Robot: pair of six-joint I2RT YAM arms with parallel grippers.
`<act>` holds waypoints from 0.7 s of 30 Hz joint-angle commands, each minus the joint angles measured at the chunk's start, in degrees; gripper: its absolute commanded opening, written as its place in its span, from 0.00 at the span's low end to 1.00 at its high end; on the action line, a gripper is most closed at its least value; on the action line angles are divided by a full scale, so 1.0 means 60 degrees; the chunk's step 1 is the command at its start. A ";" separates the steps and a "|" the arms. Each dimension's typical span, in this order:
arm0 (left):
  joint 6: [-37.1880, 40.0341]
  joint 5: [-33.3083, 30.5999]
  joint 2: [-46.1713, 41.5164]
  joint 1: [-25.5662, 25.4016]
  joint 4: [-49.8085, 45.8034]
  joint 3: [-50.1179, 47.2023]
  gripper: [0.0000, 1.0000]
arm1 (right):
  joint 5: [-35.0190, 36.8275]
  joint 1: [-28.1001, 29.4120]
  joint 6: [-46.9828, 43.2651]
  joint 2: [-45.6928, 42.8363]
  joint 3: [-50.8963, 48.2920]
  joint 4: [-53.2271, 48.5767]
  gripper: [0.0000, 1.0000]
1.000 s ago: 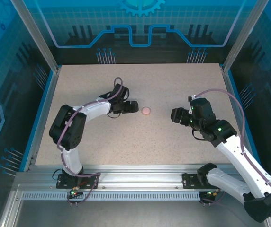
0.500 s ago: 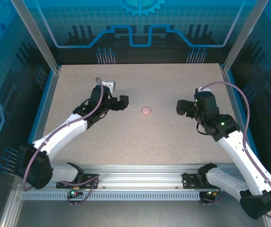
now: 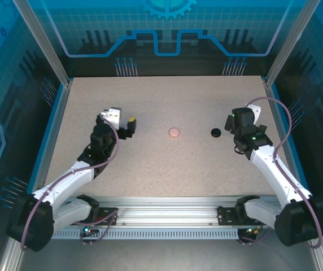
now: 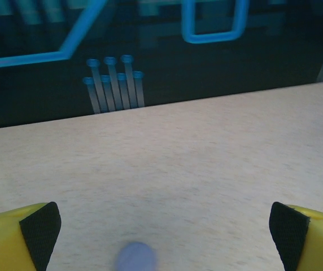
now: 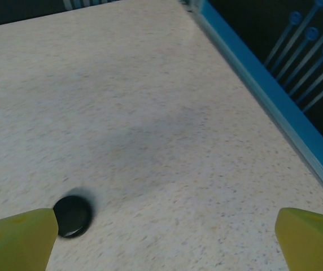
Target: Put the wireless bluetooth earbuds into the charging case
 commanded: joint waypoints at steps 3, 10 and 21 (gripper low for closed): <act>0.0031 0.0399 0.0298 0.1390 0.1407 -0.0679 0.99 | 0.0262 -0.0725 -0.0595 0.0530 -0.0674 0.1702 1.00; 0.0705 0.0069 0.1148 0.1545 0.1934 -0.1428 0.99 | -0.0257 -0.0962 -0.1966 0.1061 -0.1554 0.3376 1.00; 0.0243 0.0784 0.3103 0.1707 0.4651 -0.2104 0.99 | -0.1527 -0.0838 -0.2860 0.1551 -0.3531 0.7659 1.00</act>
